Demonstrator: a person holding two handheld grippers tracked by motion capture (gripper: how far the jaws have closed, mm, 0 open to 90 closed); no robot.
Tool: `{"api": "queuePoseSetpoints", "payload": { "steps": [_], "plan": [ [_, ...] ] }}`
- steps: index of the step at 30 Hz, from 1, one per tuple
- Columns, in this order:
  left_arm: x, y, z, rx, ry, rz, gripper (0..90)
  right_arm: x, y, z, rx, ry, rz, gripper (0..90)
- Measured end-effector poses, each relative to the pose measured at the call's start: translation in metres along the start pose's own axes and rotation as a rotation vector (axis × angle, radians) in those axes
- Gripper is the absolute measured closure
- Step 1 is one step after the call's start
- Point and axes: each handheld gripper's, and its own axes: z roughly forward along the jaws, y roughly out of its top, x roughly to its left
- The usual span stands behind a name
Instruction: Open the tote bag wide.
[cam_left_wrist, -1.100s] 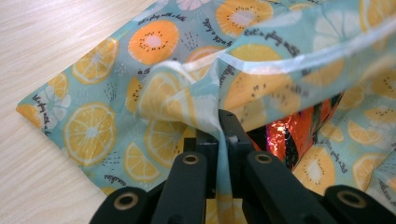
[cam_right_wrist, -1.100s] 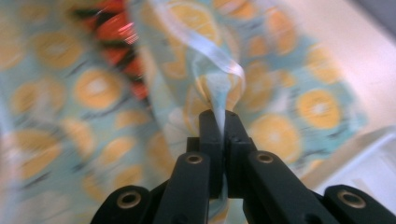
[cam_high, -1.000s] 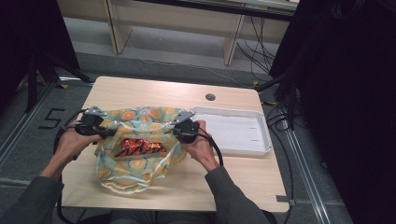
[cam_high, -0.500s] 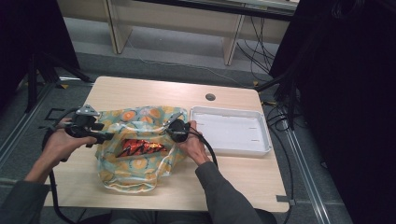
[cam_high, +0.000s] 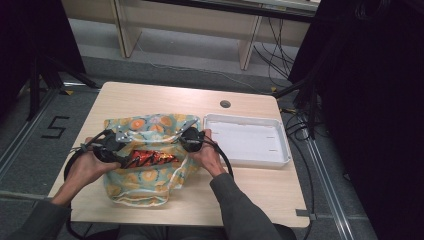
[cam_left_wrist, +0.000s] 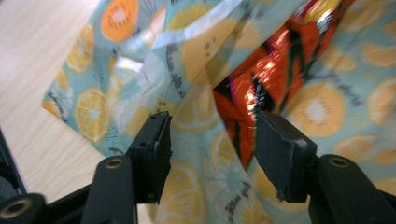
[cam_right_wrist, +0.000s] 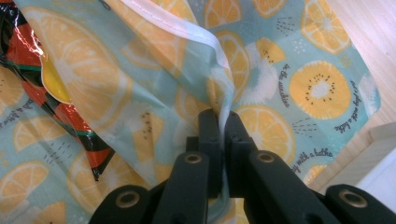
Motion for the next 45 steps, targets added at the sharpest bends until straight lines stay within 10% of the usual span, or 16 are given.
{"api": "queuePoseSetpoints", "payload": {
  "steps": [10, 14, 21, 32, 37, 42, 45],
  "plan": [
    [0.005, -0.01, 0.038, 0.062, 0.032, -0.01, 53.1, 0.003, 0.001, 0.001, 0.009, 0.029, -0.011, 85.2],
    [0.01, -0.014, 0.049, 0.02, -0.001, 0.056, 74.8, 0.005, 0.002, 0.001, 0.007, 0.029, -0.019, 82.0],
    [0.018, -0.016, 0.032, -0.005, -0.04, 0.046, 89.6, 0.008, 0.004, -0.026, -0.06, 0.01, 0.007, 63.7],
    [0.021, -0.007, 0.007, -0.074, -0.065, 0.021, 89.7, 0.058, 0.003, -0.098, -0.246, 0.078, -0.114, 53.4],
    [0.024, -0.004, 0.005, -0.085, -0.079, 0.0, 89.7, 0.086, -0.002, -0.099, -0.19, 0.204, -0.157, 53.9],
    [0.026, -0.004, 0.003, -0.074, -0.094, 0.013, 89.6, 0.08, -0.01, -0.065, -0.071, 0.101, -0.198, 50.3],
    [0.026, -0.004, 0.004, -0.086, -0.095, 0.015, 89.7, 0.061, -0.011, -0.051, -0.063, 0.023, -0.123, 44.9]
  ]
}}
